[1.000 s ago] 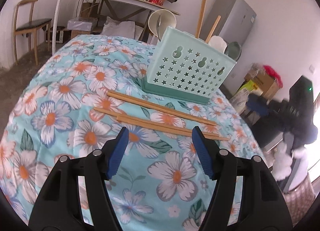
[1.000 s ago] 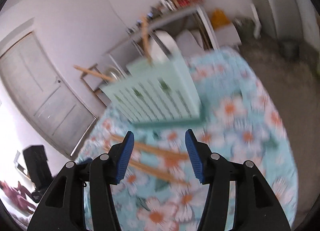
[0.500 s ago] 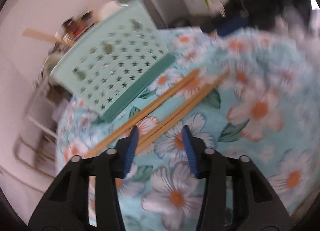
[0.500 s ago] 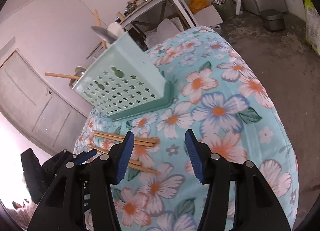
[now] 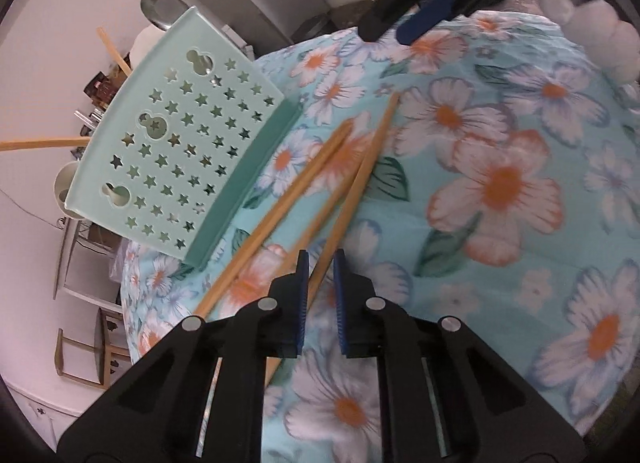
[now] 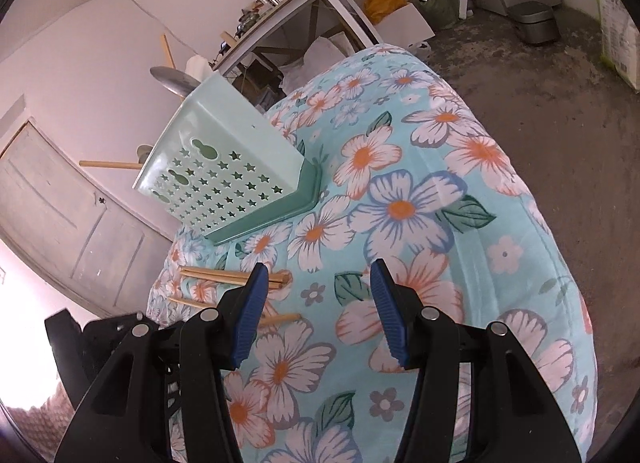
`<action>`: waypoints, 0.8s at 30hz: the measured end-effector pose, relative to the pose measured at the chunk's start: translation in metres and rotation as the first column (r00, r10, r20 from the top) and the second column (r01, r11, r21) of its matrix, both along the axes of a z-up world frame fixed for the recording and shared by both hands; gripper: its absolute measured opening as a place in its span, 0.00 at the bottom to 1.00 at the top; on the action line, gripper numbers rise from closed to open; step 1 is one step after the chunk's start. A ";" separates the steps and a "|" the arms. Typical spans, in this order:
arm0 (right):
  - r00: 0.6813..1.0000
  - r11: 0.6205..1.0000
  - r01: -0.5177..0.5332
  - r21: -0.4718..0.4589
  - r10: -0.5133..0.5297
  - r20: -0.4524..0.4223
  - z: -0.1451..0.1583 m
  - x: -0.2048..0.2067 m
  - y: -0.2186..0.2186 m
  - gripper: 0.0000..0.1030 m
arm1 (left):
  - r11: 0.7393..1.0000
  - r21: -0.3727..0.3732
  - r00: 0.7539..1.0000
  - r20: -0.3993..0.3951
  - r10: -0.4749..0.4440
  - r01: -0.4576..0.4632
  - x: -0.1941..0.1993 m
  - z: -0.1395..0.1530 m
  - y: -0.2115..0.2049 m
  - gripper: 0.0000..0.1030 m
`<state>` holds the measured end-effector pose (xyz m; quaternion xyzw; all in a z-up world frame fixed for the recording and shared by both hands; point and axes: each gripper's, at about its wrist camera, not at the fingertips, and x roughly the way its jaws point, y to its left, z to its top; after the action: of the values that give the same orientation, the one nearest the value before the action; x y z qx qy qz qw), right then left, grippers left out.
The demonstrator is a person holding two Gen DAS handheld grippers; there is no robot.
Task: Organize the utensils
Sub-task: 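Move the left tool to the wooden chopsticks on the bedspread, then close the left tool on one wooden chopstick and lift it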
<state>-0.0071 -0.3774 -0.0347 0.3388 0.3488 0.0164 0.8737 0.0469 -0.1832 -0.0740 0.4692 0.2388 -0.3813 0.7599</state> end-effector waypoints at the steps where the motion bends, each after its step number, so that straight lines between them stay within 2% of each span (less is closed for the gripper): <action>1: 1.000 1.000 -0.001 0.002 0.001 0.003 0.000 -0.001 0.000 0.51 | 1.000 0.002 1.000 -0.016 0.004 -0.004 -0.006 0.002 0.000 0.09; 3: 1.000 1.000 -0.002 0.000 0.002 0.007 0.002 -0.002 -0.001 0.51 | 1.000 -0.002 0.997 -0.069 0.016 -0.016 -0.010 0.006 0.005 0.08; 4: 1.000 1.000 -0.003 -0.001 0.003 0.012 0.004 -0.003 -0.001 0.51 | 1.000 -0.005 0.992 -0.124 0.028 -0.029 -0.012 0.009 0.011 0.07; 8: 1.000 1.000 -0.004 -0.003 0.004 0.017 0.003 -0.005 0.000 0.51 | 0.997 -0.001 0.971 -0.227 0.072 -0.075 -0.018 0.007 0.035 0.08; 12: 1.000 1.000 -0.004 0.021 0.004 0.012 0.001 -0.003 0.000 0.51 | 0.981 -0.067 0.903 -0.407 0.139 -0.181 -0.002 0.015 0.053 0.11; 15: 1.000 1.000 -0.014 0.023 0.013 0.021 0.003 -0.005 0.004 0.51 | 0.965 -0.122 0.837 -0.530 0.133 -0.231 0.012 0.024 0.054 0.25; 16: 1.000 0.999 -0.019 0.026 0.018 0.023 0.004 -0.006 0.005 0.51 | 0.961 -0.140 0.817 -0.563 0.121 -0.239 0.014 0.027 0.053 0.25; 19: 1.000 0.999 -0.026 0.028 0.026 0.013 0.002 -0.008 0.007 0.51 | 0.951 -0.170 0.779 -0.619 0.101 -0.258 0.023 0.030 0.043 0.25; 24: 1.000 0.999 -0.018 0.037 0.018 -0.001 -0.001 -0.012 0.005 0.51 | 0.953 -0.159 0.773 -0.626 0.106 -0.259 0.033 0.017 0.007 0.25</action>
<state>-0.0191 -0.3722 -0.0360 0.3520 0.3519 0.0304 0.8668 0.0797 -0.1761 -0.0574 0.2016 0.4686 -0.4615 0.7258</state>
